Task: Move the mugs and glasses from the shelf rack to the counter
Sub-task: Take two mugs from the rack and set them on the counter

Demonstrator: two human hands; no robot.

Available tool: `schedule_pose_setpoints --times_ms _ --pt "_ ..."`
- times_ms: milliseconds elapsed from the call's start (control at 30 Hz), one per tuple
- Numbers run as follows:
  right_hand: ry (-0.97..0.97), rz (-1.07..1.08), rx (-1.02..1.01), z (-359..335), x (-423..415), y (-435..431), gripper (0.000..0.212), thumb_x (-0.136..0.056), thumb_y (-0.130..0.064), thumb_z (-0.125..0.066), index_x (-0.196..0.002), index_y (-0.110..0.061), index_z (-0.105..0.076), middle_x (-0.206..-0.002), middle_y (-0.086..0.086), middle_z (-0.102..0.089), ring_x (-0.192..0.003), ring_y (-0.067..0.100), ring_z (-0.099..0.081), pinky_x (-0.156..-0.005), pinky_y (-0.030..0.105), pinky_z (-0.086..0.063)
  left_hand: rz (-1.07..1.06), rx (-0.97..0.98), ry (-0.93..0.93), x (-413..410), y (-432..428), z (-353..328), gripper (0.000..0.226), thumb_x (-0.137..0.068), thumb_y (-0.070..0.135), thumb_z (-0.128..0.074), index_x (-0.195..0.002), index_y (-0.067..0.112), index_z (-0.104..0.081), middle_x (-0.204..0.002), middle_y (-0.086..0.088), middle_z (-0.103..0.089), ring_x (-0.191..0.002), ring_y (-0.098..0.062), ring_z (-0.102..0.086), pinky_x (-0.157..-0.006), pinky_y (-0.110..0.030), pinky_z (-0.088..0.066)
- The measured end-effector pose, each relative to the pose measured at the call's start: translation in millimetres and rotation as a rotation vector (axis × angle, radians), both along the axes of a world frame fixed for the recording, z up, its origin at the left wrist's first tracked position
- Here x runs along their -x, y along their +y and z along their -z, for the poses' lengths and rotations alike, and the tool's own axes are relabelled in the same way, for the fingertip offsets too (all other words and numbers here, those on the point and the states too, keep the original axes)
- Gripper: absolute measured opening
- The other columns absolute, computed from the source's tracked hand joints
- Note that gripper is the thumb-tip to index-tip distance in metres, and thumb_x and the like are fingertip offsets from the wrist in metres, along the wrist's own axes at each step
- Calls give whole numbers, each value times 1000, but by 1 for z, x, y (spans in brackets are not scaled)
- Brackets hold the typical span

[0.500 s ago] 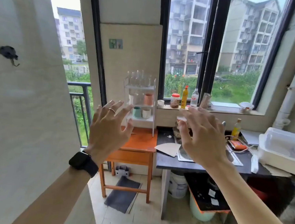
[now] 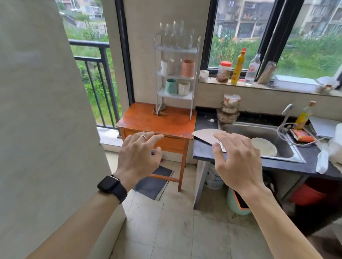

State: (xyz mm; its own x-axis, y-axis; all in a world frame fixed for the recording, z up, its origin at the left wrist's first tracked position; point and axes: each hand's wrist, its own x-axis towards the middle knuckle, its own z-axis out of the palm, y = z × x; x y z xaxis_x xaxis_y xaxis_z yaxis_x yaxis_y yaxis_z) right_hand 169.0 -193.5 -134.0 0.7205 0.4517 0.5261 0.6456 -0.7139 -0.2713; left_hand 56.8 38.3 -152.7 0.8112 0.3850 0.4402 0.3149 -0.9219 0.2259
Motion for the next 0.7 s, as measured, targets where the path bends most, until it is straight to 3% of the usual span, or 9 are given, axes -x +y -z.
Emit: schedule_pose_setpoints --times_ms 267,467,700 --pt "27 26 55 17 -76 94 39 -92 -38 -45 -118 -23 -71 -121 0 -72 -117 25 -61 -98 45 -49 5 44 45 -86 111 0 42 -94 37 -51 -135 34 -59 -134 4 -65 -127 -21 -55 -108 -41 -39" --pt "76 74 76 24 -142 162 53 -92 -45 -32 -121 -24 -71 -121 -3 -72 -119 24 -60 -100 46 -48 -21 82 95 -148 194 4 41 -95 35 -53 -135 34 -59 -131 0 -67 -125 -25 -56 -105 -42 -45" --pt "129 80 103 38 -227 234 44 -94 -41 -40 -123 -26 -69 -123 -5 -71 -122 22 -58 -103 45 -45 -17 79 133 -234 271 19 39 -96 38 -50 -134 36 -58 -132 3 -66 -124 -24 -56 -104 -42 -45"
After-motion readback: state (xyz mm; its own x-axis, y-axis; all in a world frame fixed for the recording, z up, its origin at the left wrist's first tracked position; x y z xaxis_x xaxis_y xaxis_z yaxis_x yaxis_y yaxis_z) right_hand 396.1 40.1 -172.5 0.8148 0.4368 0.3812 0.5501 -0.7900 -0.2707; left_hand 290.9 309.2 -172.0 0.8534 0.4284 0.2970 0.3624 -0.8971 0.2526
